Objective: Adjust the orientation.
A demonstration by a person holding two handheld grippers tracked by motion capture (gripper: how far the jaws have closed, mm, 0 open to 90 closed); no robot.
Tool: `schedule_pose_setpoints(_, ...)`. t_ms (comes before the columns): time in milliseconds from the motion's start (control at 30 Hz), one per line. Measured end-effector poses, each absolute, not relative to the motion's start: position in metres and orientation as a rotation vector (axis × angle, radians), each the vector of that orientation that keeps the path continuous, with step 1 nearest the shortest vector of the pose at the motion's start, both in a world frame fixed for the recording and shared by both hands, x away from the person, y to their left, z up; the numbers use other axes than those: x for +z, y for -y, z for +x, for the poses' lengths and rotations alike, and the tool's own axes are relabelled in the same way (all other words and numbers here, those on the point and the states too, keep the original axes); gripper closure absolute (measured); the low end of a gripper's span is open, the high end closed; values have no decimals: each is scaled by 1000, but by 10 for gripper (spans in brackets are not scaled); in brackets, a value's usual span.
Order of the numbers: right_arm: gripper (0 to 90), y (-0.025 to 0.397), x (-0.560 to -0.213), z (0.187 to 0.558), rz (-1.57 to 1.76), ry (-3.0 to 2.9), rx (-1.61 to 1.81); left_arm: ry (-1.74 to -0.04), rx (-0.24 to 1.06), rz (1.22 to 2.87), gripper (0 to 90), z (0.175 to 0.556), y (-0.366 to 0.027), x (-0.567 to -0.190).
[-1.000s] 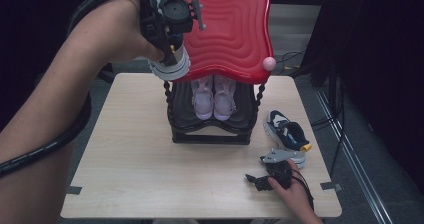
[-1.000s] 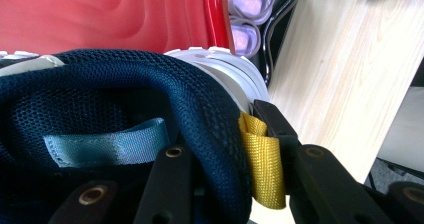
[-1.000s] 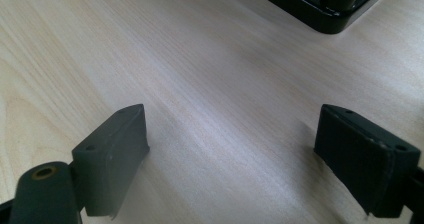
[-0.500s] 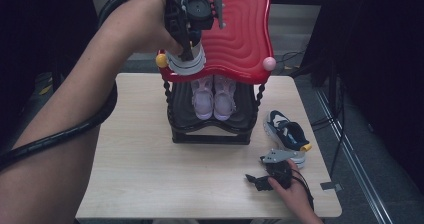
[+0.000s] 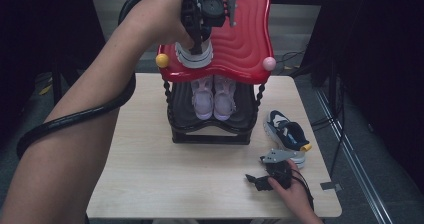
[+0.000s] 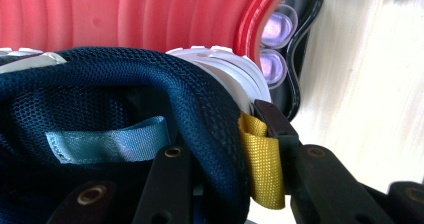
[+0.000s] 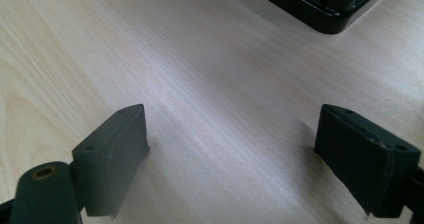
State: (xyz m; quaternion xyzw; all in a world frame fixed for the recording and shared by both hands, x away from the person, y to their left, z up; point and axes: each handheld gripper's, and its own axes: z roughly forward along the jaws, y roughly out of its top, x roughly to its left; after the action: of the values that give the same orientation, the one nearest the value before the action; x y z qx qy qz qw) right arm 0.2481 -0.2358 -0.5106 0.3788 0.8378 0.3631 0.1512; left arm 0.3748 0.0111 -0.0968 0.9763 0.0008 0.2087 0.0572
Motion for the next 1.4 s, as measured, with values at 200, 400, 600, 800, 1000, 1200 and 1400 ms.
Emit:
schedule_pose_setpoints(200, 130, 236, -511, 248, 1087, -2405, 1042, 36, 630, 2971, 699, 383, -2, -99)
schedule_pose_setpoints(400, 130, 236, -511, 248, 1090, -2405, 1045, 61, 644, 2975, 696, 391, 4, -102)
schedule_pose_setpoints(600, 130, 236, -510, 248, 1091, -2407, 1041, 72, 645, 2976, 691, 396, 5, -106)
schedule_pose_setpoints(800, 130, 236, -510, 248, 1090, -2407, 1042, 83, 663, 2972, 689, 399, 6, -108)
schedule_pose_setpoints(1000, 130, 236, -511, 248, 1090, -2407, 1043, 100, 675, 2970, 686, 400, 4, -108)
schedule_pose_setpoints(1200, 130, 236, -511, 248, 1087, -2408, 1043, 119, 686, 2960, 687, 399, 1, -111)
schedule_pose_setpoints(1400, 130, 236, -511, 248, 1088, -2408, 1043, 104, 676, 2961, 687, 401, -1, -112)
